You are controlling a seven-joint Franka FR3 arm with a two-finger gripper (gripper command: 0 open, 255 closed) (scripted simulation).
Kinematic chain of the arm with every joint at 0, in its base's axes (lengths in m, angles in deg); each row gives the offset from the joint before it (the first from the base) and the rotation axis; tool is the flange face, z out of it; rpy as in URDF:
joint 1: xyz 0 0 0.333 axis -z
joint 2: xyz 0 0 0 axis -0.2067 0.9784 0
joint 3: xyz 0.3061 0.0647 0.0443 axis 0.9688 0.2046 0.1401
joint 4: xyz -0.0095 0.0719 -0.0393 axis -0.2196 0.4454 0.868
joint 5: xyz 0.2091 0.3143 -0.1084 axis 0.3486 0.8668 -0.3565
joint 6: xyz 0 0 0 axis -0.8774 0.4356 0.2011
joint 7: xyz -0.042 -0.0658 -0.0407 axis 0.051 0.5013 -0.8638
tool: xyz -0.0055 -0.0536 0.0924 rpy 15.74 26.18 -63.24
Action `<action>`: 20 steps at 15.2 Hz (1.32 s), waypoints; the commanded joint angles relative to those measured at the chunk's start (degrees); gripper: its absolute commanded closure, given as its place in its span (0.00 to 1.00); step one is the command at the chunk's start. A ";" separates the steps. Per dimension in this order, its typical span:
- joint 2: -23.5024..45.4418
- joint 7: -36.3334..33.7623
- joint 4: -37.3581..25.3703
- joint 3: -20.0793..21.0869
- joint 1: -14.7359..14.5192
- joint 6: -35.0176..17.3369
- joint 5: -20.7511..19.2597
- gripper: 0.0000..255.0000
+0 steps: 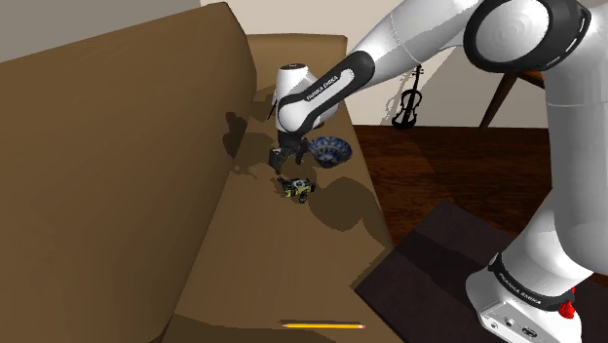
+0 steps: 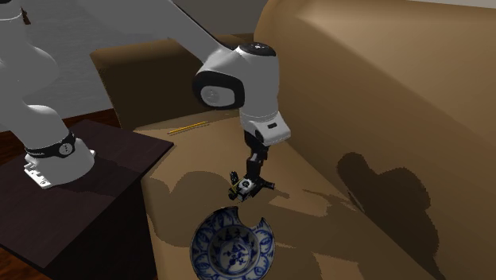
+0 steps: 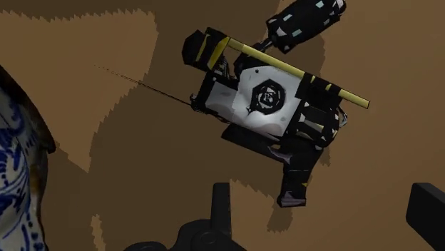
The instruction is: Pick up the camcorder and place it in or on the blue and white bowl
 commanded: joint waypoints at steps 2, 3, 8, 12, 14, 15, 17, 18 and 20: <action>5.57 -0.55 -5.81 -0.17 -0.76 0.59 -0.39 0.00; 6.12 -0.58 -5.88 -0.21 -0.80 0.11 -0.43 0.00; 8.96 -0.71 -6.39 -0.39 -1.02 -2.22 -0.64 0.00; 9.90 -0.74 -6.65 -0.45 -1.09 -2.91 -0.71 0.00; 9.90 -0.74 -6.65 -0.45 -1.09 -2.91 -0.71 0.00; 9.90 -0.74 -6.65 -0.45 -1.09 -2.91 -0.71 0.00; 9.89 -0.74 -6.64 -0.45 -1.09 -2.90 -0.71 0.00; 9.89 -0.74 -6.64 -0.45 -1.09 -2.90 -0.71 1.00; 9.89 -0.74 -6.64 -0.45 -1.09 -2.90 -0.71 1.00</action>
